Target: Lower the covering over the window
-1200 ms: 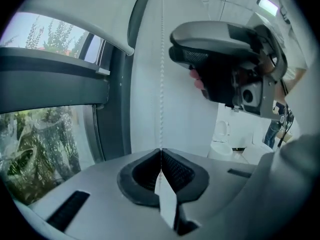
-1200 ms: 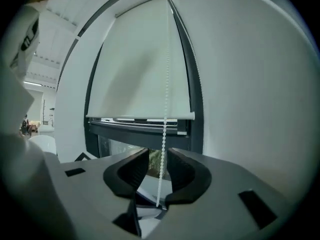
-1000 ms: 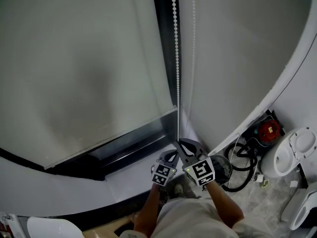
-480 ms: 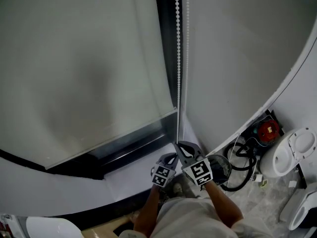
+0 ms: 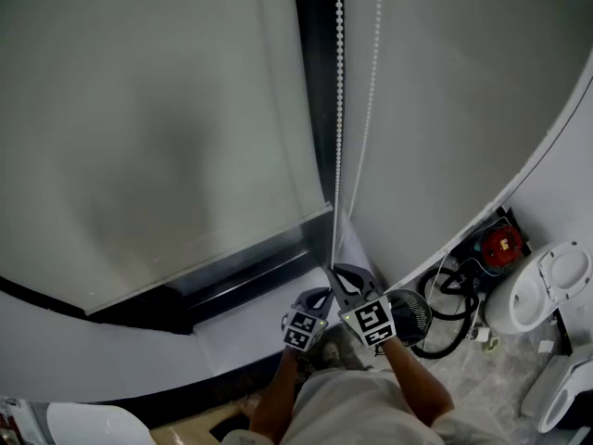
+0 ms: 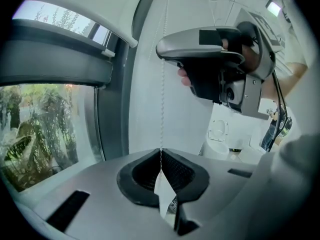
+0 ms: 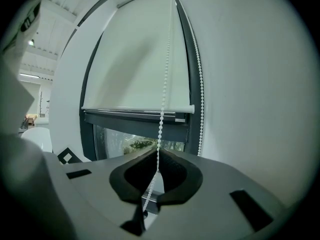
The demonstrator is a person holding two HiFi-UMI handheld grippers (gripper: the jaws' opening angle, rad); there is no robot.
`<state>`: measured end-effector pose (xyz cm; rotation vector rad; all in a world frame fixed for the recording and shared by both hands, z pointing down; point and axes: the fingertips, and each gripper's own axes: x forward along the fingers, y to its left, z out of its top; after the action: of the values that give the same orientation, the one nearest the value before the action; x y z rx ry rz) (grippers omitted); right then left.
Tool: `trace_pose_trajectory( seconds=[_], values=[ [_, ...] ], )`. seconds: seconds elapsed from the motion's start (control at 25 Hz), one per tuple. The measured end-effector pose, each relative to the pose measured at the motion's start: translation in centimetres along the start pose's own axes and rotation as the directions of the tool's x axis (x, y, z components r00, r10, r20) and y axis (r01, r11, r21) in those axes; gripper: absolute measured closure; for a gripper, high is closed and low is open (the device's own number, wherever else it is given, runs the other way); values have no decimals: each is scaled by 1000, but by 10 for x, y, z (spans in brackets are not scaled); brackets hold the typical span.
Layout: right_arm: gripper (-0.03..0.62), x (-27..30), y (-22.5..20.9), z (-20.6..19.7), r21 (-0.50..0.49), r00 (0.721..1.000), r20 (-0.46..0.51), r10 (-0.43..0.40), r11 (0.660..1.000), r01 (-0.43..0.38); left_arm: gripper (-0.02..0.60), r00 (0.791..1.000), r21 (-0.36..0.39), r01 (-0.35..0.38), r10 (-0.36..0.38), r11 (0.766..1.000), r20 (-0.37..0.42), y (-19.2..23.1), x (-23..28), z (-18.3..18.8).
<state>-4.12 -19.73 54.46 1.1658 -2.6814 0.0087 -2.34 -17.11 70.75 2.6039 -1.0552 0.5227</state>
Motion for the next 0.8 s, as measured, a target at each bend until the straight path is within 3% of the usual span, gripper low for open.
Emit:
trace_pose_trajectory(
  seconds=[0.16, 0.36, 0.48, 0.8],
  values=[
    [559, -2, -2, 4, -23, 1000, 3, -24, 999, 24, 555, 1000, 7, -10, 10, 1000, 23, 0, -5, 6],
    [479, -9, -2, 8, -65, 999, 11, -37, 997, 38, 500, 996, -8, -29, 30, 1000, 83, 1, -17, 20],
    [466, -17, -3, 12, -82, 999, 23, -47, 995, 48, 488, 990, 2, -51, 51, 999, 135, 2, -29, 37],
    [466, -44, 1, 39, -65, 995, 90, -35, 997, 41, 488, 948, 20, -127, 116, 992, 297, 3, -86, 111]
  ],
)
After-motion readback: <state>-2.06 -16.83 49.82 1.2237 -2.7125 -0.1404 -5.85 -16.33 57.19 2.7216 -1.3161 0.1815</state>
